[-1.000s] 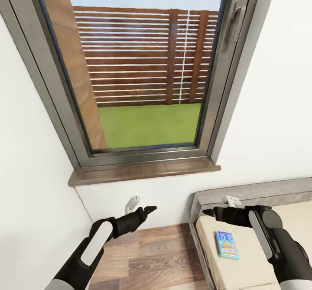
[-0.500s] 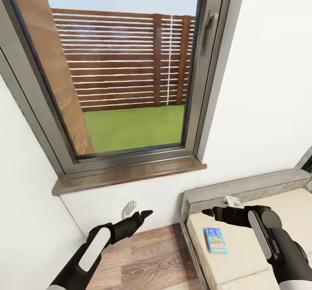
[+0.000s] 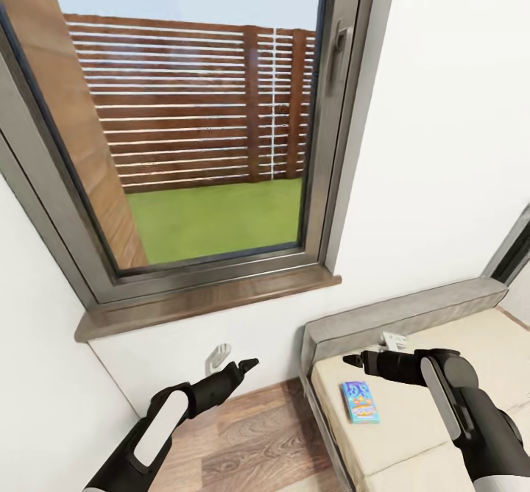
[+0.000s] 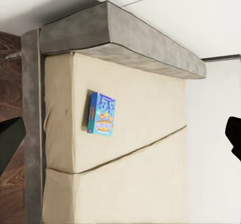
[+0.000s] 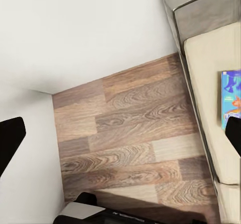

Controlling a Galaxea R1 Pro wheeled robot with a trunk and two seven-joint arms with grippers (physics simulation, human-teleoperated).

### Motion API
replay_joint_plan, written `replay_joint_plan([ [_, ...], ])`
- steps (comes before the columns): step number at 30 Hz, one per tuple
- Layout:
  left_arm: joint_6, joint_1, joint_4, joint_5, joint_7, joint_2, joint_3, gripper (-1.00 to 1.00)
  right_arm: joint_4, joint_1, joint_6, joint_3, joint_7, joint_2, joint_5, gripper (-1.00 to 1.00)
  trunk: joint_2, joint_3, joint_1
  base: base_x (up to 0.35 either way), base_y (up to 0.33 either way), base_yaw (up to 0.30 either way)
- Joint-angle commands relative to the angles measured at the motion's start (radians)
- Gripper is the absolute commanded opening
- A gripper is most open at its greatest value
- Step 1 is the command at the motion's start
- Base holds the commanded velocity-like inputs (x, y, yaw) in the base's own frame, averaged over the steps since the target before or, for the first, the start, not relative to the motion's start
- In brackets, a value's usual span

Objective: Put all the toys in the child's room - the three board games (two on the bed and one on the table), the two jigsaw puzzles on the table, and the tennis ball on the table - inside the toy box on the table in the child's room.

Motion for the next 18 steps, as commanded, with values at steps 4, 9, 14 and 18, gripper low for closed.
replay_joint_plan([
  [4, 0.002, 0.000, 0.000, 0.001, -0.001, -0.001, 0.001, 1.00, 0.000, -0.001, 0.005, -0.001, 0.001, 0.000, -0.003, 1.00, -0.002, -0.002, 0.001, 0.000, 0.042, -0.223],
  [9, 0.006, -0.002, 0.001, 0.001, 0.002, -0.002, 0.003, 1.00, 0.000, -0.001, 0.005, -0.002, 0.001, 0.000, -0.004, 1.00, -0.002, -0.002, 0.001, 0.000, 0.022, -0.251],
  [14, 0.022, -0.006, 0.001, 0.003, 0.011, -0.003, 0.008, 1.00, 0.004, -0.001, 0.005, -0.003, 0.001, -0.003, -0.005, 1.00, -0.002, -0.001, 0.001, 0.000, 0.010, -0.249],
  [18, 0.031, -0.008, 0.001, 0.008, 0.029, -0.005, 0.012, 1.00, 0.010, -0.001, 0.005, -0.003, 0.001, -0.004, -0.006, 1.00, -0.002, -0.001, 0.001, 0.000, 0.005, -0.150],
])
